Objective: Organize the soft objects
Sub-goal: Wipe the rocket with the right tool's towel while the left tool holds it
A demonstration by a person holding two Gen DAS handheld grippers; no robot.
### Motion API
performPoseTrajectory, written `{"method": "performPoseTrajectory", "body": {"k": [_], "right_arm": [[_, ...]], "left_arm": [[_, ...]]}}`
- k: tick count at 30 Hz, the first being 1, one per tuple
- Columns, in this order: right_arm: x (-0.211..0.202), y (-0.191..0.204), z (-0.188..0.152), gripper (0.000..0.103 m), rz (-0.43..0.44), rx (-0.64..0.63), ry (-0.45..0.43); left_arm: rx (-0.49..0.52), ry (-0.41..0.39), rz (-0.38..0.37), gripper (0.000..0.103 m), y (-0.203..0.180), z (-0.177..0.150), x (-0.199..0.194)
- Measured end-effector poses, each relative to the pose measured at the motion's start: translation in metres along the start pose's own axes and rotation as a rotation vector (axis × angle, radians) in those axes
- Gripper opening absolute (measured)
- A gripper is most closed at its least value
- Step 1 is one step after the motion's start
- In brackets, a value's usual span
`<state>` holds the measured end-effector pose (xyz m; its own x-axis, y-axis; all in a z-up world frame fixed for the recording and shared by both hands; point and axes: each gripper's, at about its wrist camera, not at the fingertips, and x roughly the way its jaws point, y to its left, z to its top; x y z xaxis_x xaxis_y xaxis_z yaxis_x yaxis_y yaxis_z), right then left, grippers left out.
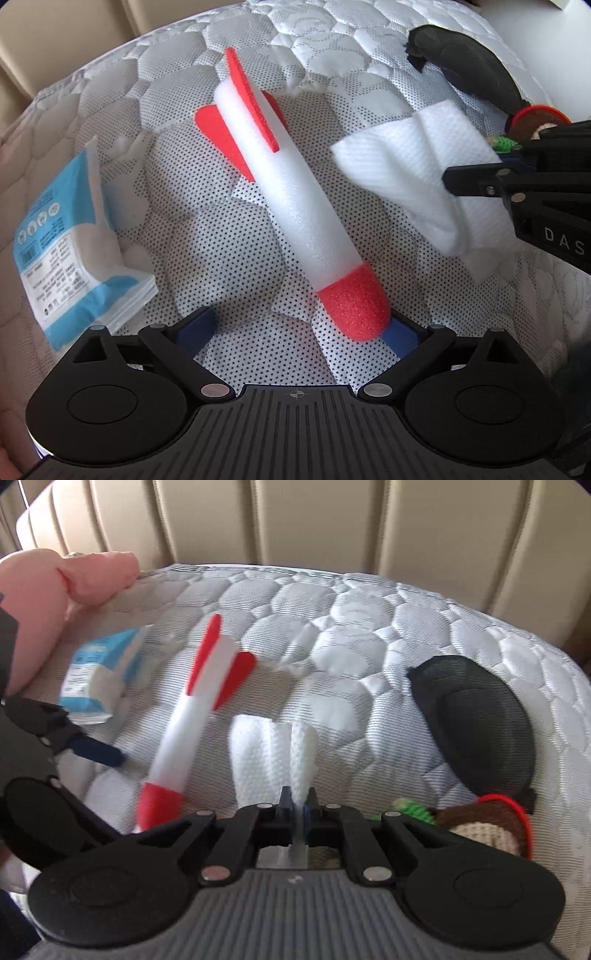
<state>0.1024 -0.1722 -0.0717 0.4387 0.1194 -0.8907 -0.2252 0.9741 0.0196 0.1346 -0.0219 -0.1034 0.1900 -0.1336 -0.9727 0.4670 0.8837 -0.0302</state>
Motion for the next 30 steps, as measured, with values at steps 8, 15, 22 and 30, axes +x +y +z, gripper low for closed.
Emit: {"method": "performPoseTrajectory", "body": {"k": [8, 15, 22, 30], "right_arm": [[-0.005, -0.005, 0.001, 0.006, -0.05, -0.017, -0.042], [-0.012, -0.004, 0.004, 0.006, -0.034, -0.023, -0.07], [-0.014, -0.014, 0.007, 0.006, -0.012, 0.028, -0.076], [-0.027, -0.036, 0.023, 0.006, 0.121, 0.169, -0.147]], "left_arm": [[-0.108, -0.056, -0.005, 0.099, 0.018, 0.003, -0.003], [-0.291, -0.146, -0.075, 0.066, 0.04, 0.011, -0.003], [-0.083, -0.293, -0.006, 0.034, 0.016, 0.024, -0.012], [0.237, -0.334, 0.028, 0.036, -0.011, 0.021, -0.018]]}}
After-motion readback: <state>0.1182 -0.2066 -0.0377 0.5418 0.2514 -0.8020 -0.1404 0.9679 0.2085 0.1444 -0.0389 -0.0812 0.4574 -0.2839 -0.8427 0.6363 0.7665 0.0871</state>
